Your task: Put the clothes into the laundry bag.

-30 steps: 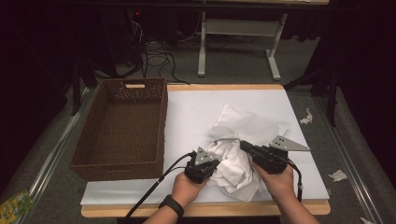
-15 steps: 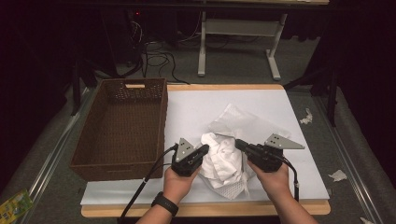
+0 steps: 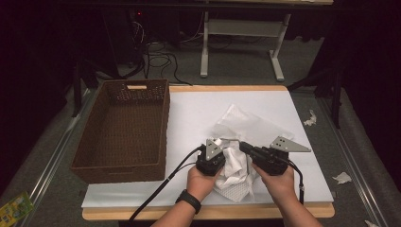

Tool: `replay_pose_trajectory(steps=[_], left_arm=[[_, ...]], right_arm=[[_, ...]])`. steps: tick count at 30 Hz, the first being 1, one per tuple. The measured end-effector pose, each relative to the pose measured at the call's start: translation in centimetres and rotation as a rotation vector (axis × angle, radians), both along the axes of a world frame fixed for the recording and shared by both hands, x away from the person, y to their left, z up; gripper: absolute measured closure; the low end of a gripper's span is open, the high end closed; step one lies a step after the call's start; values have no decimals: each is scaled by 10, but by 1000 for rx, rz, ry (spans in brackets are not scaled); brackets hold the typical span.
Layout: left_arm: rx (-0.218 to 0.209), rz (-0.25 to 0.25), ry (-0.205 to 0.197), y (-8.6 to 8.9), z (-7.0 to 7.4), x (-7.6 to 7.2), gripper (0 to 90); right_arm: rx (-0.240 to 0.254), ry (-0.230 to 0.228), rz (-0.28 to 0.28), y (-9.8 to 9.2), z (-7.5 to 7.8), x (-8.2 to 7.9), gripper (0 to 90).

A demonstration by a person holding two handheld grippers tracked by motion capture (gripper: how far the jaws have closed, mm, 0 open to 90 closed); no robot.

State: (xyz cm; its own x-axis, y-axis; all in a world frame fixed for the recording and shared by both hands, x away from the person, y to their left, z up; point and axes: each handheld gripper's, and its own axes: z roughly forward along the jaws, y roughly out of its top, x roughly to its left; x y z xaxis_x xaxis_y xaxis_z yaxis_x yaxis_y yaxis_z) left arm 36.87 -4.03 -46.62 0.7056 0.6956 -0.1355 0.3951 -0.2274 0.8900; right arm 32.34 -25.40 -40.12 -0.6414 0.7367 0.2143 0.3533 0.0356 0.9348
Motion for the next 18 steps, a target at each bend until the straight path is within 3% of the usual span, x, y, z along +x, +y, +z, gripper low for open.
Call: replay_pose_trajectory(steps=[3,6,10,14,18], left_arm=[[-6,17,21,0,-4,8,872],[-26,1,4,5,-1,5,826],[-61,12,-43,23,4,-8,650],[-85,40,-86,44,9,-22,571],[-93,53,-104,58,12,-32,516]], right_arm=[[0,-2,-2,-2,0,0,894],[0,-6,2,-4,-1,0,894],[-5,-3,0,-5,-1,0,894],[-5,-1,-2,-4,-1,0,894],[-11,-1,-4,-2,-1,0,894]])
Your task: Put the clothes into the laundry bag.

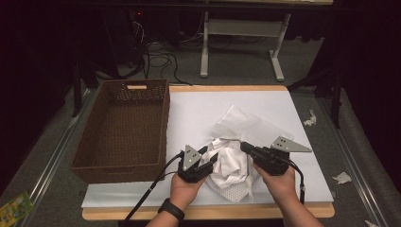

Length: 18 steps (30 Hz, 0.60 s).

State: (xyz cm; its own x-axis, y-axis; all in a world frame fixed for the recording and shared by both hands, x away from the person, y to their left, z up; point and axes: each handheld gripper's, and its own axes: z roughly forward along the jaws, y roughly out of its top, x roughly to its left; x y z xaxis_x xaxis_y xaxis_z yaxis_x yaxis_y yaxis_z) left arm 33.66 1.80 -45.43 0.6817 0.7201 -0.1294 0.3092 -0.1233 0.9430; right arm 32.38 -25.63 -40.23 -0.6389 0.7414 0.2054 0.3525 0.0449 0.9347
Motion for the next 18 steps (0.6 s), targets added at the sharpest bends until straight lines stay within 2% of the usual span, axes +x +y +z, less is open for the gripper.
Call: replay_pose_trajectory(steps=[4,7,8,9,11,13,15,17,18], left_arm=[[-36,-10,7,6,2,-4,466],[-64,-47,-2,4,5,-7,334],[-83,-69,7,1,6,-7,291],[-84,-86,15,-2,6,-7,250],[-67,-122,25,-10,5,-8,182],[-33,-146,25,-19,1,-7,176],[3,-164,78,-30,-5,-2,181],[33,-183,119,-38,-11,3,225],[43,-201,123,-42,-14,5,301]], right_arm=[[-6,-1,1,0,0,0,894],[-3,4,-4,0,0,0,894],[-4,3,-4,0,0,0,894],[-5,-2,-4,1,0,0,894],[-8,-3,-4,0,0,0,894],[-6,-2,-4,0,0,0,894],[-6,-3,-1,0,0,0,894],[-7,-1,-2,1,0,-1,894],[-7,-2,-1,1,0,-1,894]])
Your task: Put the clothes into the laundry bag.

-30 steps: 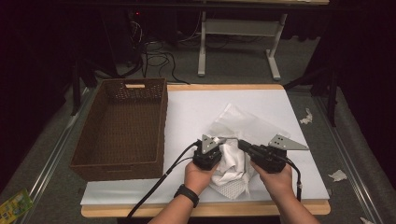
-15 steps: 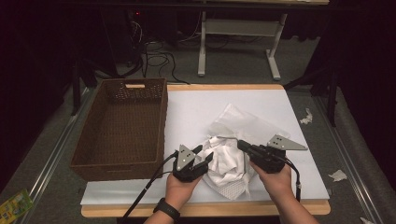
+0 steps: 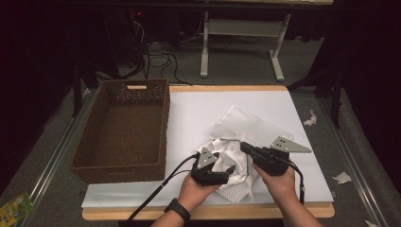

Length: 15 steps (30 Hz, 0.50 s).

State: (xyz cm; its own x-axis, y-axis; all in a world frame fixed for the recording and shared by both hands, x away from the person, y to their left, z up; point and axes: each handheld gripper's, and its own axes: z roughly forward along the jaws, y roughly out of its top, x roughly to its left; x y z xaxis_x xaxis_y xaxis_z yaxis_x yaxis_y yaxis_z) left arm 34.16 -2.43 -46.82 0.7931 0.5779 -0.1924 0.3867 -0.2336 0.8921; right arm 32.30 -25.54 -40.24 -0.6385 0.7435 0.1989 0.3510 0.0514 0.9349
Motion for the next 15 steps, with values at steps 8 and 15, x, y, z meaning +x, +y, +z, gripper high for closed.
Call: replay_pose_trajectory(steps=[8,15], left_arm=[[44,12,-17,-18,2,9,819],[20,43,-88,-21,17,5,833]], right_arm=[[6,-6,8,1,1,-1,894],[24,-7,18,2,3,-2,894]])
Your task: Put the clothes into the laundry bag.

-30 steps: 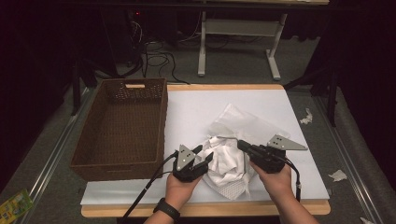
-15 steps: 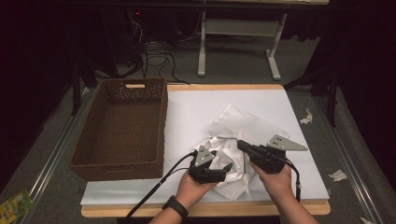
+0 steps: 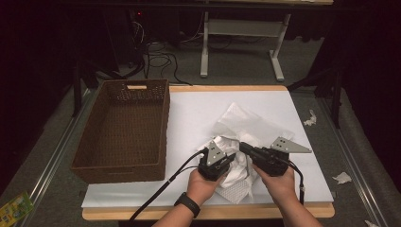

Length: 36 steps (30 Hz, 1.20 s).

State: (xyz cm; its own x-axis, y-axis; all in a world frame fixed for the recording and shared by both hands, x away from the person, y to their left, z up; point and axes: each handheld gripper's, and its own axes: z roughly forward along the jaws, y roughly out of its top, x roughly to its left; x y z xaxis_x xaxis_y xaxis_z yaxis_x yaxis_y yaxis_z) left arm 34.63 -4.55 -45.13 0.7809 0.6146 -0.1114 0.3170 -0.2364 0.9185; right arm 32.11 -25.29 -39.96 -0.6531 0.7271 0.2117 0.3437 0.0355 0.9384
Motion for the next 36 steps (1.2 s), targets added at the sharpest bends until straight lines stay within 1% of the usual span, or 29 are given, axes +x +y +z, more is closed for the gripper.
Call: replay_pose_trajectory(steps=[1,2,4,5,6,7,9,10,12,13,14,16,17,18,19,20,21,22,23,24,26,27,28,31,32,34,36], left_arm=[[8,-5,-6,-5,0,1,833],[10,-4,-2,-8,0,3,832],[-5,8,7,-15,-2,7,828],[-17,21,11,-19,-4,9,827],[-18,28,13,-21,-6,11,825],[-22,46,23,-24,-8,15,823],[-31,70,25,-27,-12,19,813],[-21,78,19,-29,-14,22,807],[-15,86,23,-30,-17,25,781],[-19,88,25,-30,-17,26,759],[-25,77,33,-28,-16,26,720],[-38,55,22,-25,-13,22,604],[-37,39,9,-21,-10,19,562],[-46,36,3,-19,-9,16,518],[-48,37,-16,-14,-6,12,473],[-53,41,-24,-11,-5,10,421],[-63,37,-14,-5,-4,8,398],[-72,34,-6,-2,-3,6,357],[-78,34,-1,4,-3,3,320],[-80,37,-5,9,-2,0,287],[-98,34,-9,17,-2,-6,240],[-111,34,-4,22,-2,-10,234],[-115,27,0,25,-3,-14,210],[-122,-6,16,29,-7,-23,169],[-127,-12,15,28,-8,-27,159],[-107,-20,6,28,-10,-30,158],[-96,-23,14,26,-12,-34,155]], right_arm=[[1,-2,1,1,1,0,894],[2,-6,4,2,2,-1,894],[6,-14,9,4,4,-4,895],[10,-15,5,4,6,-6,895],[13,-22,8,3,7,-8,895],[16,-27,9,3,8,-8,895],[33,-31,1,-1,10,-10,895],[41,-33,0,-3,11,-11,895],[50,-32,-6,-7,11,-10,895],[49,-30,-10,-9,11,-10,895],[49,-25,-15,-10,10,-9,895],[49,-21,-14,-11,9,-8,895],[46,-18,-16,-11,8,-8,895],[45,-18,-16,-11,8,-7,895],[45,-20,-9,-11,8,-7,895],[43,-20,-12,-10,7,-6,895],[40,-20,-13,-10,7,-6,895],[34,-20,-12,-9,7,-6,895],[34,-21,-12,-9,7,-6,895],[27,-22,-12,-8,7,-6,895],[23,-23,-15,-8,7,-6,895],[23,-23,-15,-8,7,-6,895],[23,-22,-15,-8,7,-6,895],[22,-20,-19,-8,6,-5,895],[23,-18,-19,-8,6,-5,895],[22,-17,-19,-8,6,-5,895],[19,-19,-21,-8,6,-6,895]])
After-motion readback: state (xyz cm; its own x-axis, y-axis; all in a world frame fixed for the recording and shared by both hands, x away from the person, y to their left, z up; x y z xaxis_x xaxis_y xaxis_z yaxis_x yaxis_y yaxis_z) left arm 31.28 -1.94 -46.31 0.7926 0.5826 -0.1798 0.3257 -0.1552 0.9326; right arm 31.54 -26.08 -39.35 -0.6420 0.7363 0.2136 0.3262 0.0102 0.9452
